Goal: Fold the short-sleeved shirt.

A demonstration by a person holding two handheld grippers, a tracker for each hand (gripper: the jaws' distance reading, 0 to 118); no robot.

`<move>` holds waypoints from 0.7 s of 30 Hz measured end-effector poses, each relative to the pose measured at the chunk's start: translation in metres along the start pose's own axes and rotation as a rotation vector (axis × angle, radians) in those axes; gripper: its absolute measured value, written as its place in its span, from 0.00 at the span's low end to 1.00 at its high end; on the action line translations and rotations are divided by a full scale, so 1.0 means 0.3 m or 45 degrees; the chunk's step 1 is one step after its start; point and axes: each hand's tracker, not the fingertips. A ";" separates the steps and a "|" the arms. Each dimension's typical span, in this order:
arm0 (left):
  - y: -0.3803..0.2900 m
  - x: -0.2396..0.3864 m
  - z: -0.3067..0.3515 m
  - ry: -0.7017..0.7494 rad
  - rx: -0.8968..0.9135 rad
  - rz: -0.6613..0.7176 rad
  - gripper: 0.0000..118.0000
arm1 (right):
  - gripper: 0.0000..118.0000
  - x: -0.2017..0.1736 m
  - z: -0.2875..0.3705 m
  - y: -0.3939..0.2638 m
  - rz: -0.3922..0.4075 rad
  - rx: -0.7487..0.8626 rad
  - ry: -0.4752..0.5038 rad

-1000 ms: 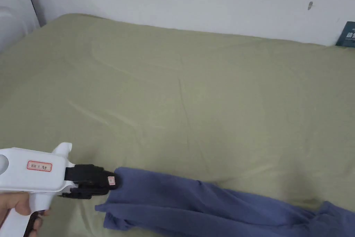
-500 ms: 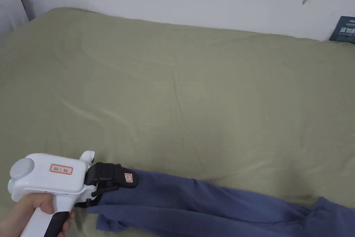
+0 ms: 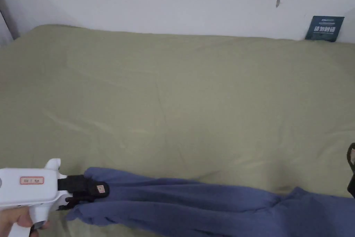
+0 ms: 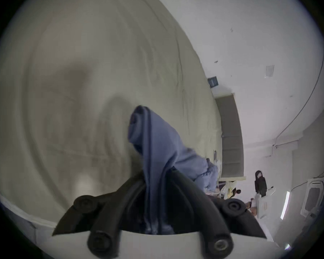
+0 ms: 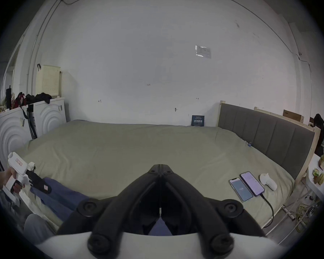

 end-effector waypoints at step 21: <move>-0.230 0.612 -0.012 0.486 -0.031 -0.544 0.06 | 0.02 0.061 0.036 0.001 -0.050 0.028 0.072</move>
